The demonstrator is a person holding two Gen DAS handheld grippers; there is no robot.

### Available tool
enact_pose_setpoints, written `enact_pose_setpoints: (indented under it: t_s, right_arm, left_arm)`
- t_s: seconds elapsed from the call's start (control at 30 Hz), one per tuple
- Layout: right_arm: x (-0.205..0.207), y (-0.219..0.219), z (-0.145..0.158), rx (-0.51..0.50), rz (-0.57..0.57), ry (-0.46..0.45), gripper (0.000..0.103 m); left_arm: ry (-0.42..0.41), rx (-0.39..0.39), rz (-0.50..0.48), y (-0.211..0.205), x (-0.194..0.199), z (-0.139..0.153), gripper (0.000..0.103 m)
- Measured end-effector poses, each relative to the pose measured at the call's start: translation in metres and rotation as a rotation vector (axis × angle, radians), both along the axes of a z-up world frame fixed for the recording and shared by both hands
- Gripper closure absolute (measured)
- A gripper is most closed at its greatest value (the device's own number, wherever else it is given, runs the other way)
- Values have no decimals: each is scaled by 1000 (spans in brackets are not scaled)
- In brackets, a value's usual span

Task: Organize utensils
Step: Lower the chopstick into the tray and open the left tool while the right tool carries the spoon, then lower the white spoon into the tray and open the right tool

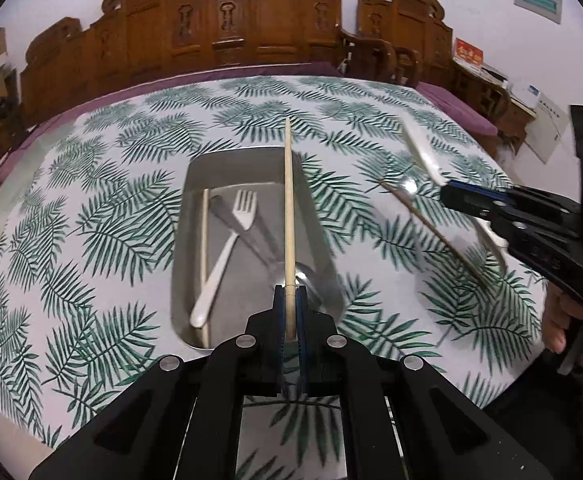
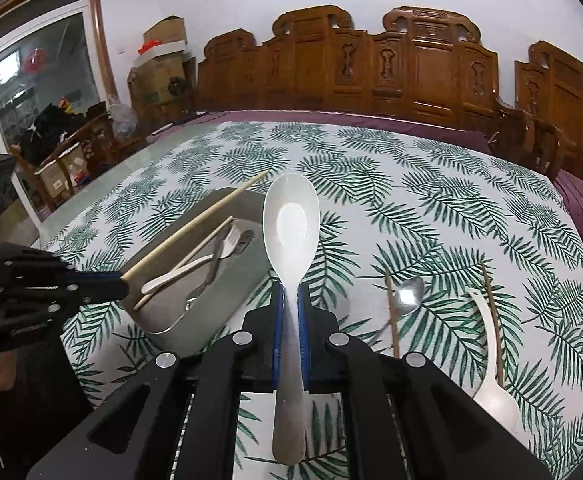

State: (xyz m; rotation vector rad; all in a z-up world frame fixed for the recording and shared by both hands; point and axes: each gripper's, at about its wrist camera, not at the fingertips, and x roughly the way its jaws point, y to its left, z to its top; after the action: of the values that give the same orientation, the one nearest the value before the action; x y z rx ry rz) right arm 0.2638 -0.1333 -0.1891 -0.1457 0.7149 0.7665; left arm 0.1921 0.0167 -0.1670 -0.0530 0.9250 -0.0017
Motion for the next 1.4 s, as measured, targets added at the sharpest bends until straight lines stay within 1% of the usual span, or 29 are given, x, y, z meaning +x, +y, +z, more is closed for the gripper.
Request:
enact_pose_setpoints:
  t_s: [0.33, 0.57, 0.67, 0.73, 0.9, 1.07, 1.17, 1.23, 1.27, 1.33, 1.4]
  right_arm:
    - [-1, 4, -3, -6, 8, 6, 94]
    - [-2, 4, -2, 0, 7, 10, 94]
    - [-5, 6, 0, 4, 11, 10, 94]
    - [-8, 9, 3, -1, 17, 7, 94]
    - [-13, 18, 11, -5, 24, 13, 94]
    - [-11, 29, 22, 43, 9, 45, 94]
    - [-10, 44, 29, 55, 13, 54, 94]
    - [-9, 57, 33, 48, 19, 53, 94]
    - [-9, 62, 34, 45, 21, 52, 95]
    - [-8, 75, 35, 49, 27, 64, 94]
    - [-5, 88, 34, 45, 33, 82, 94]
  left_arm:
    - [74, 52, 29, 18, 18, -23, 99]
    - [90, 61, 35, 18, 25, -29, 98]
    - [76, 48, 40, 21, 23, -26, 89]
    - [66, 42, 41, 22, 21, -23, 80]
    - [9, 39, 42, 27, 9, -2, 72]
    - [-55, 45, 37, 33, -6, 23, 66]
    - [-91, 44, 37, 39, -17, 37, 64]
    - [-118, 33, 42, 45, -26, 46, 45]
    - [-130, 27, 44, 47, -29, 50, 42]
    - [-152, 13, 50, 53, -38, 57, 30]
    - [-169, 10, 56, 58, -44, 62, 20]
